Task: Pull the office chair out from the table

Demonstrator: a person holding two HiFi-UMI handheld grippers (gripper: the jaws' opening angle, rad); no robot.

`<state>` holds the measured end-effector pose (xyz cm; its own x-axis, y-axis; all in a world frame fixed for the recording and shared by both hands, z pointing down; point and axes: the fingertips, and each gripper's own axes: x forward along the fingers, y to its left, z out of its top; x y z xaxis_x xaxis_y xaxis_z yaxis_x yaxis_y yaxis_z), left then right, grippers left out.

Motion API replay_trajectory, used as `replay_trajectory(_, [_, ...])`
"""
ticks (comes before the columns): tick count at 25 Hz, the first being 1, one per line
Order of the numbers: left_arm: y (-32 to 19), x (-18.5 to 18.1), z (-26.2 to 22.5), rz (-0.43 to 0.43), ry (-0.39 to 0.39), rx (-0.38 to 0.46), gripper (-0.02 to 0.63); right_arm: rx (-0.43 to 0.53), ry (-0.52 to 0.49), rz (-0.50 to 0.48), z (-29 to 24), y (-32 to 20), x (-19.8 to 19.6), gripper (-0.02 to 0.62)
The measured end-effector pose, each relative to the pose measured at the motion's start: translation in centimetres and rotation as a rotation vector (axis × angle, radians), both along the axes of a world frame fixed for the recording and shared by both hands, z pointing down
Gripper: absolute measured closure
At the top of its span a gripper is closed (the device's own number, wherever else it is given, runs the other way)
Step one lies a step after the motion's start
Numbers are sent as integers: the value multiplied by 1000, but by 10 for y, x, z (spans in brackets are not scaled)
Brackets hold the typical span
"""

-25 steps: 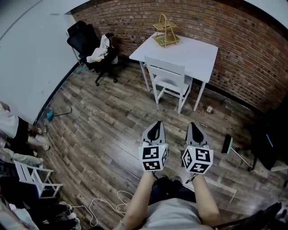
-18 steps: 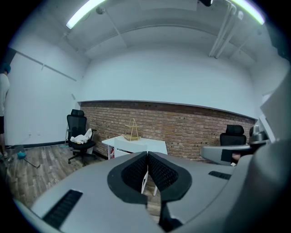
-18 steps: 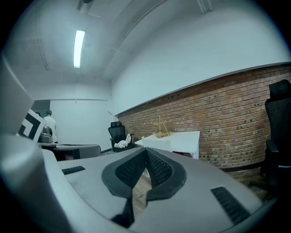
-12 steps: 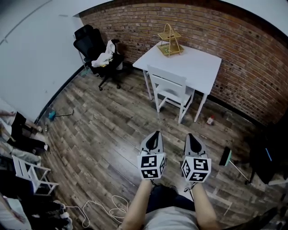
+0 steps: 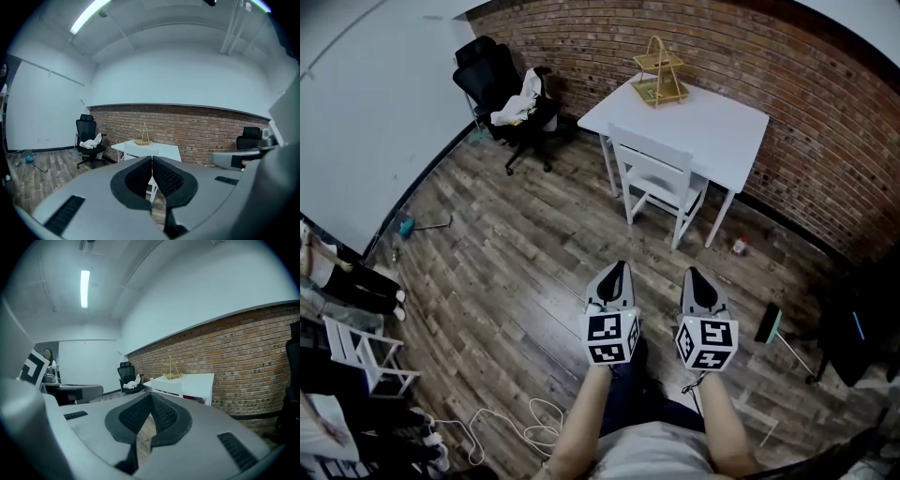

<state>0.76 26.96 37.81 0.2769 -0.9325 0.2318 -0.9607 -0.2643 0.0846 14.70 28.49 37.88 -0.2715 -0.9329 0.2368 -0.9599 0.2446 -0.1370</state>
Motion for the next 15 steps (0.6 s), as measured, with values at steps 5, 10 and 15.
replay_trajectory(5, [-47, -8, 3, 7, 5, -1, 592, 9, 5, 1, 1, -46, -12, 581])
replay_trajectory(10, [-101, -27, 1, 22, 5, -5, 592, 12, 13, 6, -2, -100, -32, 581])
replay_trajectory(15, [-159, -44, 0, 61, -4, -8, 592, 5, 9, 42, -2, -153, -52, 581])
